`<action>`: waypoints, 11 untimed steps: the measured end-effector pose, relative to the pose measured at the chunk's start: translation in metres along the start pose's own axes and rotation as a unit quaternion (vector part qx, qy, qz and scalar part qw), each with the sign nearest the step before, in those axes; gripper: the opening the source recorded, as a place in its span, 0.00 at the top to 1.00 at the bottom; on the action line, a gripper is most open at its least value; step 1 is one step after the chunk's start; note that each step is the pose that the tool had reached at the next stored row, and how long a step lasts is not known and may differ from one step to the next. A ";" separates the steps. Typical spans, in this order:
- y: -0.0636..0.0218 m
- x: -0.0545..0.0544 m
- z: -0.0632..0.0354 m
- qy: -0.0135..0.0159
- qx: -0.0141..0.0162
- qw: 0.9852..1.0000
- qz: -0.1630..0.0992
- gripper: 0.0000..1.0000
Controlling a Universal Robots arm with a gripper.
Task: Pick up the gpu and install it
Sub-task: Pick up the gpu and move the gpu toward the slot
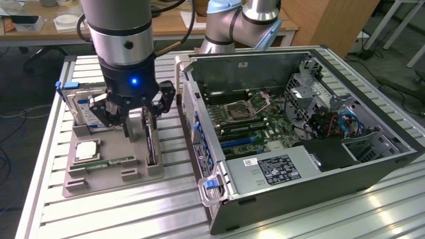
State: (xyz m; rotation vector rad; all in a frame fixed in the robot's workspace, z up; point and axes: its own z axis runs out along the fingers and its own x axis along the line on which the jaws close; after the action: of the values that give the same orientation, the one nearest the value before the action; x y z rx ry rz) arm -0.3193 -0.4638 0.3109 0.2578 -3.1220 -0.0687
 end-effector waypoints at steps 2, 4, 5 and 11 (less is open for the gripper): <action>-0.0007 0.000 0.0010 0.000 0.000 1.000 -0.001 0.41; -0.0015 0.000 0.0019 0.000 0.000 1.000 -0.002 0.41; -0.0018 0.000 0.0023 0.000 0.000 1.000 -0.003 0.41; -0.0040 0.001 0.0052 0.000 0.000 1.000 -0.006 0.41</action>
State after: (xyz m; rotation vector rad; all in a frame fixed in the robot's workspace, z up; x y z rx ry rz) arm -0.3192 -0.4676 0.3055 0.2757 -3.1203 -0.0687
